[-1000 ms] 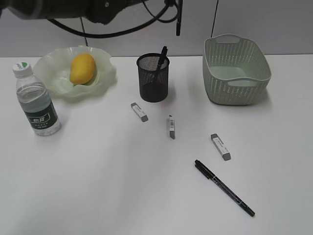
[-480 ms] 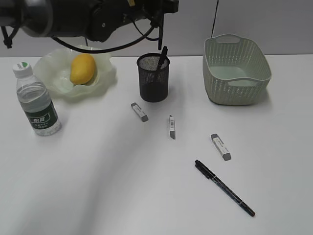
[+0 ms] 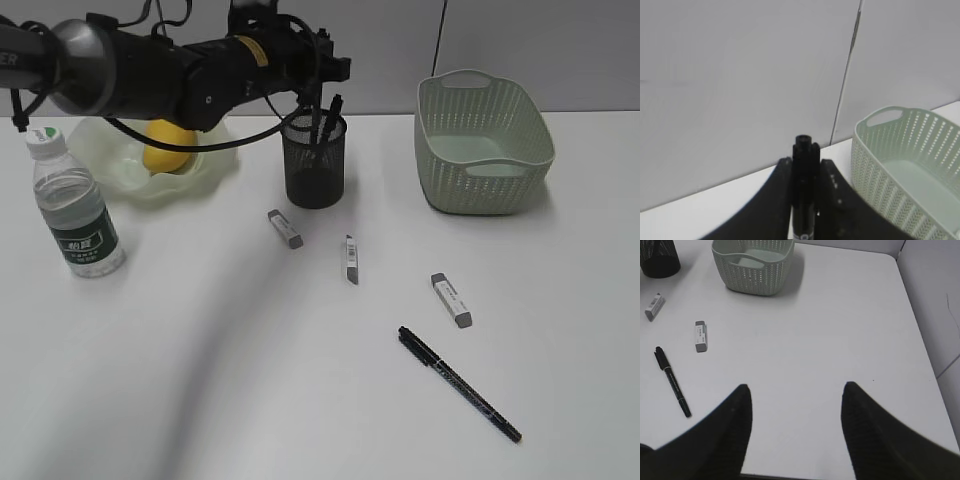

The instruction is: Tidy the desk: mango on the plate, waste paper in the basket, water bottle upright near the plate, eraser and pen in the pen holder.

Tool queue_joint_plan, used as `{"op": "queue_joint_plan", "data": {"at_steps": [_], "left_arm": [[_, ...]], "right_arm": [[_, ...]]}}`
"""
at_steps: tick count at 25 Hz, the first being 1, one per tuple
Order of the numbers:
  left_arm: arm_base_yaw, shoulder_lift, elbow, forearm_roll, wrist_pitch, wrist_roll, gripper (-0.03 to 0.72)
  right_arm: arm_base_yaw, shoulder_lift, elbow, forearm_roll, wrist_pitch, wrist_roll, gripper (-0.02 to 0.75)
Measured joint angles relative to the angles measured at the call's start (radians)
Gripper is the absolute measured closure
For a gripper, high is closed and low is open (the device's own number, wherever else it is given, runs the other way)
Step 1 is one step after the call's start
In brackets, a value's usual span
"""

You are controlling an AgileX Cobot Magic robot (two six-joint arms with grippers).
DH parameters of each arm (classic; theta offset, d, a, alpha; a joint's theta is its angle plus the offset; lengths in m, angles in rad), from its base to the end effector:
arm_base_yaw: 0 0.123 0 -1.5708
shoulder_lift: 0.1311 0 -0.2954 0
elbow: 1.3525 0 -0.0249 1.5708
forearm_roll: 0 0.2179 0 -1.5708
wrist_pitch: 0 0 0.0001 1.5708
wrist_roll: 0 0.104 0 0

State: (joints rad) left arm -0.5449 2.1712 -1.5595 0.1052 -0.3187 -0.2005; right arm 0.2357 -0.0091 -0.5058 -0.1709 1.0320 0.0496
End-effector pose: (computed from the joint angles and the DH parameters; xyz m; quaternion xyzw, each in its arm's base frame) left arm 0.4259 -0.2621 0.2338 0.1812 0.7550 -0.2119 0.5934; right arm -0.0295 -0.0227 0.2605 -0.0752 0.8352 -0.0079 0.5447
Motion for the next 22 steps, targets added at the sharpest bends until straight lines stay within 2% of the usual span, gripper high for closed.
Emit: {"op": "queue_joint_plan", "data": {"at_steps": [7,9,12,15,18,22], "left_arm": [[0.006,0.001,0.004,0.011,0.045,0.000,0.558],[0.010,0.001,0.004,0.029,0.070,0.000,0.484],[0.012,0.001,0.004,0.047,0.084,0.000,0.255],[0.012,0.000,0.004,0.054,0.095,0.000,0.097],[0.012,-0.022,0.006,0.062,0.168,0.000,0.062],[0.012,-0.128,0.006,0.101,0.333,0.000,0.059]], "right_arm": [[0.000,0.000,0.000,0.000,0.000,0.001,0.280],[0.000,0.000,0.000,0.000,0.000,0.001,0.280],[0.000,0.000,0.000,0.000,0.000,0.001,0.280],[0.000,0.000,0.000,0.000,0.000,0.001,0.280],[0.000,0.000,0.000,0.000,0.000,0.001,0.280],[0.000,0.004,-0.001,0.010,-0.005,0.002,0.280]]}}
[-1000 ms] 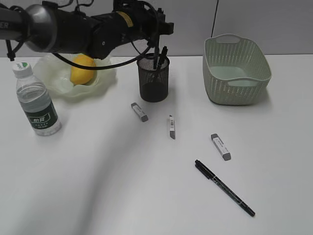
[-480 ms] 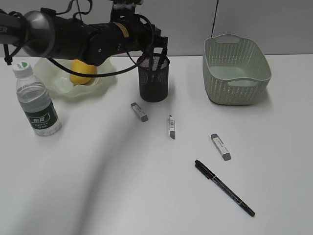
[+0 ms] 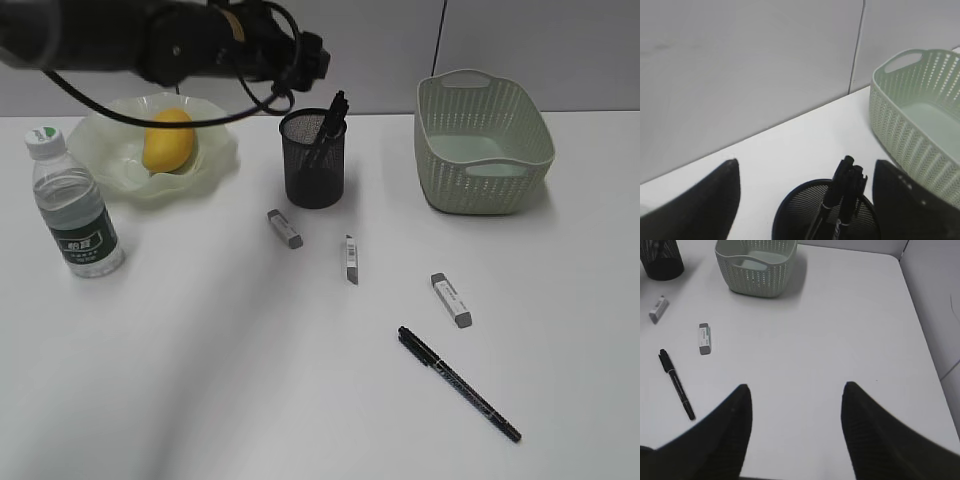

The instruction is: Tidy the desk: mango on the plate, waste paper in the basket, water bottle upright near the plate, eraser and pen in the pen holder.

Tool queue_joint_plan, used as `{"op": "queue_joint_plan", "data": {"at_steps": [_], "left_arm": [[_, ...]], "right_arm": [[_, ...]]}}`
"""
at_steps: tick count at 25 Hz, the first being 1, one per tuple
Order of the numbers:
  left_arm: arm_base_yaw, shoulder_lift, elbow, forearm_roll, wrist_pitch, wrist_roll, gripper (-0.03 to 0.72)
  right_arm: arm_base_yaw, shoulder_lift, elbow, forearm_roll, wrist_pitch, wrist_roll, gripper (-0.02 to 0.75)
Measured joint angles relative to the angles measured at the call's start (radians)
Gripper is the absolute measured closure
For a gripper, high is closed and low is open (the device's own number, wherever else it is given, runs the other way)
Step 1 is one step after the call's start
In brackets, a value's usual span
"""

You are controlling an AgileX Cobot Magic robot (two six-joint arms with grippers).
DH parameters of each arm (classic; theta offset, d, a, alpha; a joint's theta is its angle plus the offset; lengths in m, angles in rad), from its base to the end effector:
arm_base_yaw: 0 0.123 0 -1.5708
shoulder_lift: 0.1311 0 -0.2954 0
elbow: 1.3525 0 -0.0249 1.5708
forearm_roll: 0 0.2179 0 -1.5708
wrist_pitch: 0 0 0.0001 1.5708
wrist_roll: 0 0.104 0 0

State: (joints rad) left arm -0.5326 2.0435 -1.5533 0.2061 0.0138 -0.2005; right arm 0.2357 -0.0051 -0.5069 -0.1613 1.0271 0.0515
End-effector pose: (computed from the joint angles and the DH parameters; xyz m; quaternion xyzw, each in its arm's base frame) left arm 0.4076 -0.2399 0.2615 0.2221 0.8081 -0.1410 0.5271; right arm -0.0290 -0.0217 0.2613 -0.0749 0.8350 -0.0026 0.5451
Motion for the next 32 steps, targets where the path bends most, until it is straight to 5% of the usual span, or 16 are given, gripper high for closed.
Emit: {"op": "queue_joint_plan", "data": {"at_steps": [7,14,19,26,32], "left_arm": [[0.008,-0.273,-0.001,0.077,0.564,0.003,0.108],[0.083,-0.482,-0.001,0.073,1.122,0.108,0.123],[0.190,-0.660,0.063,-0.024,1.190,0.209,0.123],[0.361,-1.038,0.400,-0.067,1.204,0.254,0.127],[0.379,-1.398,0.639,-0.160,1.210,0.234,0.127]], "right_arm": [[0.000,0.215,-0.105,0.002,-0.124,0.000,0.280],[0.000,0.632,-0.320,0.043,-0.087,-0.016,0.280],[0.000,0.912,-0.449,0.161,-0.024,-0.179,0.280],[0.096,1.159,-0.572,0.271,0.003,-0.261,0.280],[0.235,1.330,-0.595,0.293,0.006,-0.264,0.280]]}}
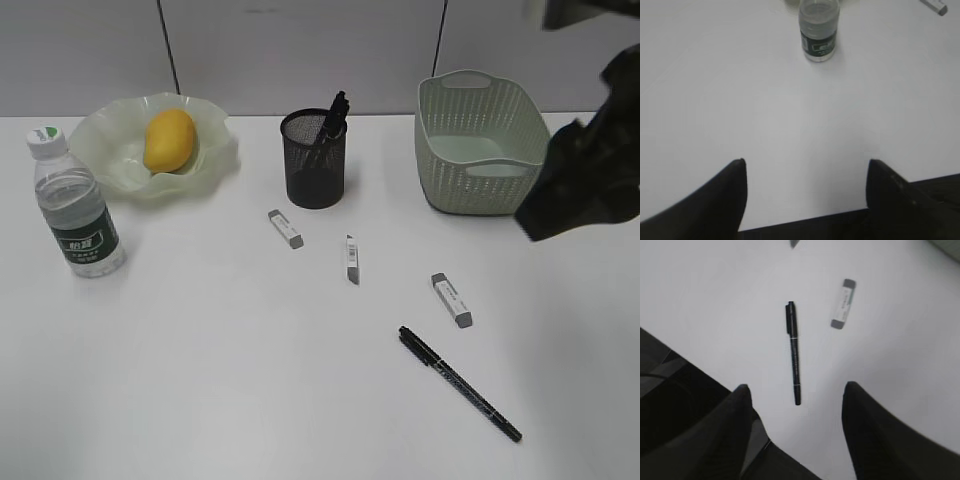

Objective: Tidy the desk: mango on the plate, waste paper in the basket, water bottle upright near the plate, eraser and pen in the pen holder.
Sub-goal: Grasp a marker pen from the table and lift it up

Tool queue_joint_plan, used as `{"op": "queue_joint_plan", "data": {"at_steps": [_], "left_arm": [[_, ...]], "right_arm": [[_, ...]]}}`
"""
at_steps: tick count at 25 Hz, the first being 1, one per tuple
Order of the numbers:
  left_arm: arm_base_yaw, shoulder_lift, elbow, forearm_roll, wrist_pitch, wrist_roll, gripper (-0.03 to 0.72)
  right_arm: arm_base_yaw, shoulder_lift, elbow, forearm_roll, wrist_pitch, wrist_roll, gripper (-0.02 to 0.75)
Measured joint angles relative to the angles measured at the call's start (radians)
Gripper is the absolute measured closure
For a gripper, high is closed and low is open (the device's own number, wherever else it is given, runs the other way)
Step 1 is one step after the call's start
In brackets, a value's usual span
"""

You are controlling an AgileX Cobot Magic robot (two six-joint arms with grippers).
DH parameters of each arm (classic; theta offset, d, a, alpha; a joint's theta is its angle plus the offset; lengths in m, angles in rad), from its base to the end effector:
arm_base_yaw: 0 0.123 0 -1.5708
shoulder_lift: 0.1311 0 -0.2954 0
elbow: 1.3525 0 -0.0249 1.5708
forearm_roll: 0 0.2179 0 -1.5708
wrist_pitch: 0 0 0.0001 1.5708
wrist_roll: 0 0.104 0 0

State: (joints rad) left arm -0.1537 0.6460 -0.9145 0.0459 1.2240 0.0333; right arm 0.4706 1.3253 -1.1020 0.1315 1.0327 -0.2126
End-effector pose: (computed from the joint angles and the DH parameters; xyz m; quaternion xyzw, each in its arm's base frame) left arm 0.0521 -0.0035 0.3500 0.0875 0.9346 0.0022 0.3447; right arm 0.1963 0.1130 0.3166 -0.3071 0.9285 0.0871 0.1896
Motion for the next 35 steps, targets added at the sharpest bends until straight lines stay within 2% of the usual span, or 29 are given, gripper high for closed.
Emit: {"op": "queue_joint_plan", "data": {"at_steps": [4,11,17,24,30,35], "left_arm": [[0.000,-0.196,0.130,-0.031,0.000,-0.056,0.127],[0.000,-0.492,0.325,-0.046,0.006,-0.067,0.127],[0.000,-0.650,0.336,-0.053,0.007,-0.068,0.153],[0.000,-0.653,0.338,-0.056,0.002,-0.067,0.182],[0.000,-0.654,0.381,-0.057,-0.131,-0.067,0.183],[0.000,-0.654,0.390,-0.059,-0.150,-0.067,0.186]], "right_arm": [[0.030,0.122,0.000,0.011,0.002,-0.001,0.280],[0.074,0.311,-0.001,0.013,-0.083,-0.021,0.309],[0.100,0.470,-0.002,0.012,-0.163,-0.053,0.330],[0.101,0.574,-0.029,0.009,-0.207,-0.084,0.358],[0.101,0.661,-0.097,0.004,-0.207,-0.091,0.363],[0.101,0.704,-0.108,-0.006,-0.198,-0.091,0.364]]}}
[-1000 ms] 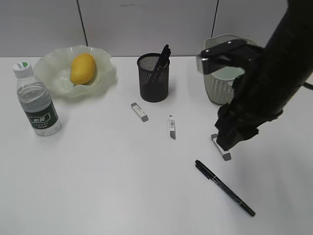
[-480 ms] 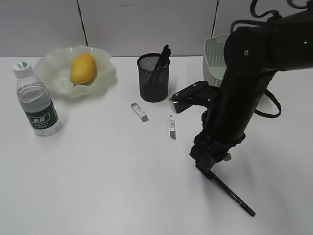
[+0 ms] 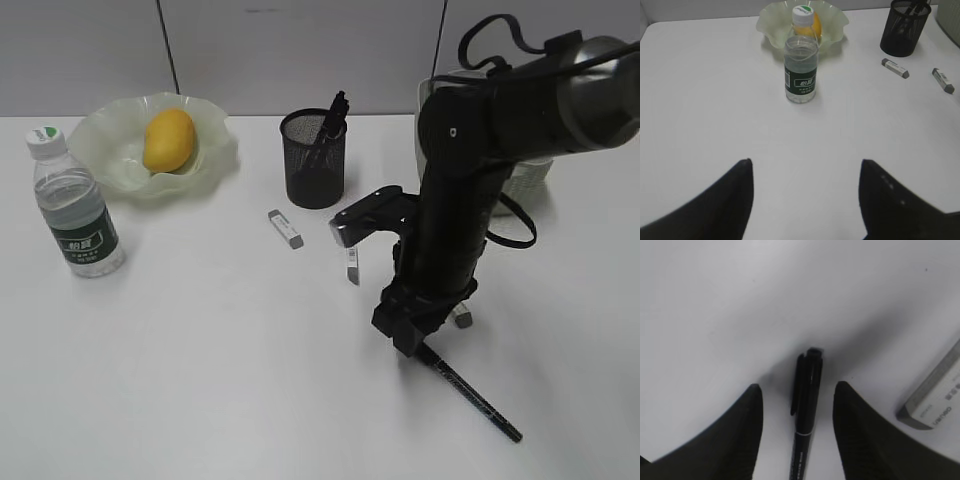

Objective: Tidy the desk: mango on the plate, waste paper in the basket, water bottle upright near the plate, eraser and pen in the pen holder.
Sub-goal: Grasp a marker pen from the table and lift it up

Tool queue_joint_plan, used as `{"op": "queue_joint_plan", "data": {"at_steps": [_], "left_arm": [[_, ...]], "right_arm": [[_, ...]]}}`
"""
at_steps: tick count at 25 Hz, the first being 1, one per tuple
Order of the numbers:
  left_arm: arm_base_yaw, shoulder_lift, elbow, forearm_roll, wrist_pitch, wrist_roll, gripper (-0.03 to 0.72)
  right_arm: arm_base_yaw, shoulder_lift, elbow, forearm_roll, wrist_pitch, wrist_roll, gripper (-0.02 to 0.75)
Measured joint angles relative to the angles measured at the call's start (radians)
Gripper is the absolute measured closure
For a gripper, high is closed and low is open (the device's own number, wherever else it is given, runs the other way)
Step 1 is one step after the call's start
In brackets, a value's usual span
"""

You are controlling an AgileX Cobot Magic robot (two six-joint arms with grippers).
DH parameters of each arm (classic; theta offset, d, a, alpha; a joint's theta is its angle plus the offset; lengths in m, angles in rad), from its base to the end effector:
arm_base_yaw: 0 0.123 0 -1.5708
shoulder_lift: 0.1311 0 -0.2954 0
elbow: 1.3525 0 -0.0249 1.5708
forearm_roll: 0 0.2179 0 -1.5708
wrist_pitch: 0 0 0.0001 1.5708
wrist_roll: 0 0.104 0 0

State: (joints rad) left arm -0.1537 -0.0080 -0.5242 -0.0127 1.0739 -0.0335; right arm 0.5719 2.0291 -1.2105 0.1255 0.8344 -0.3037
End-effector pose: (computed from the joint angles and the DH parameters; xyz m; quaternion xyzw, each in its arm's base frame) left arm -0.0366 0.0045 0.2603 0.0513 0.8467 -0.0558 0.5267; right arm 0.2839 0.1942 0.1380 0.3851 -0.9217 -0.0465 0.0038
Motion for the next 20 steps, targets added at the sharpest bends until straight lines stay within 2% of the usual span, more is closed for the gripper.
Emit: {"op": "queue_joint_plan", "data": {"at_steps": [6,9,12,15,20], "left_arm": [[0.000,0.000,0.000,-0.001,-0.001,0.000,0.198],[0.000,0.000,0.000,-0.001,-0.002,0.000,0.198],[0.000,0.000,0.000,-0.001,-0.003,0.000,0.198],[0.000,0.000,0.000,-0.001,-0.003,0.000,0.200],[0.000,0.000,0.000,-0.001,-0.003,0.000,0.200]], "right_arm": [[-0.001,0.054,-0.003,-0.014,0.001,-0.001,0.366],[-0.001,0.062,-0.011,-0.016,0.008,-0.001,0.391],[-0.001,0.066,-0.014,-0.016,0.012,0.001,0.464],[-0.001,0.066,-0.014,-0.015,0.010,0.029,0.605],[-0.001,0.010,-0.008,-0.001,-0.014,0.088,0.602]]}}
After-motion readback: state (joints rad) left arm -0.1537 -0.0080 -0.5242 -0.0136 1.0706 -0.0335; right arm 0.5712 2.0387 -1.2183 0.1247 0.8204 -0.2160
